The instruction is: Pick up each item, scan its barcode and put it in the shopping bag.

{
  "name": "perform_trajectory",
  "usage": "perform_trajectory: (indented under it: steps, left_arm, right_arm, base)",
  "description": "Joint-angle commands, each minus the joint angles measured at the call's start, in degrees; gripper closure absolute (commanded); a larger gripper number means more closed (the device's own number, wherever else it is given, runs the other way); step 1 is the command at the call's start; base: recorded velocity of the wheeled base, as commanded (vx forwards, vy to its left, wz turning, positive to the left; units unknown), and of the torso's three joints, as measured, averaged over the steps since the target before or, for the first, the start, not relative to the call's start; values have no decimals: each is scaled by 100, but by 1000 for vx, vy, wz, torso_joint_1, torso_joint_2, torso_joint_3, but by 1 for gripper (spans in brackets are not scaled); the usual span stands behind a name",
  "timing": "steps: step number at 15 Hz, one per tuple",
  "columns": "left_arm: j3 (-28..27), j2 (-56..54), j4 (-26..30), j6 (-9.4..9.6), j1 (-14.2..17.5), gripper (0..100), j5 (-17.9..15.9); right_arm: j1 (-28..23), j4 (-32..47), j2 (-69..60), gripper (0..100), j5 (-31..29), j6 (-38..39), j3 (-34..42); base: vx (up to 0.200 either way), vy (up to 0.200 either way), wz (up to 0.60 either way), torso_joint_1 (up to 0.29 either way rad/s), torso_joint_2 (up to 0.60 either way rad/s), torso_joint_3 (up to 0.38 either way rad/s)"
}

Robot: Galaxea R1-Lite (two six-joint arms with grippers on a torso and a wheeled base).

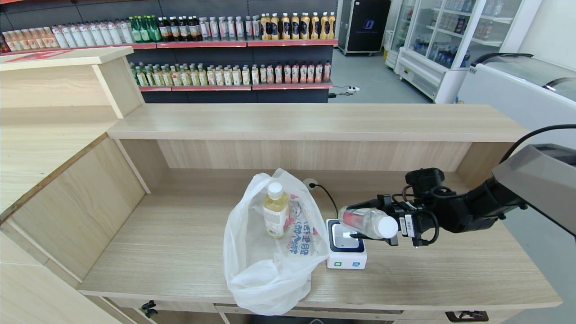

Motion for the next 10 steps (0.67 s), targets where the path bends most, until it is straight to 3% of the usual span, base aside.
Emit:
perform_trajectory:
  steps: [1,8,10]
  left_arm:
    - [0,-2,0,-1,4,100,2]
    - [0,-2,0,-1,4,100,2]
    - [0,-2,0,-1,4,100,2]
  right_arm:
    - [-10,1,-129,100,6,-20,143]
    - [-106,63,-569,100,103,-143,627]
    - [-221,458,-833,100,147,-293,785]
  base:
    - [0,0,0,0,0,0]
    - [0,0,0,0,0,0]
    - [0,0,0,0,0,0]
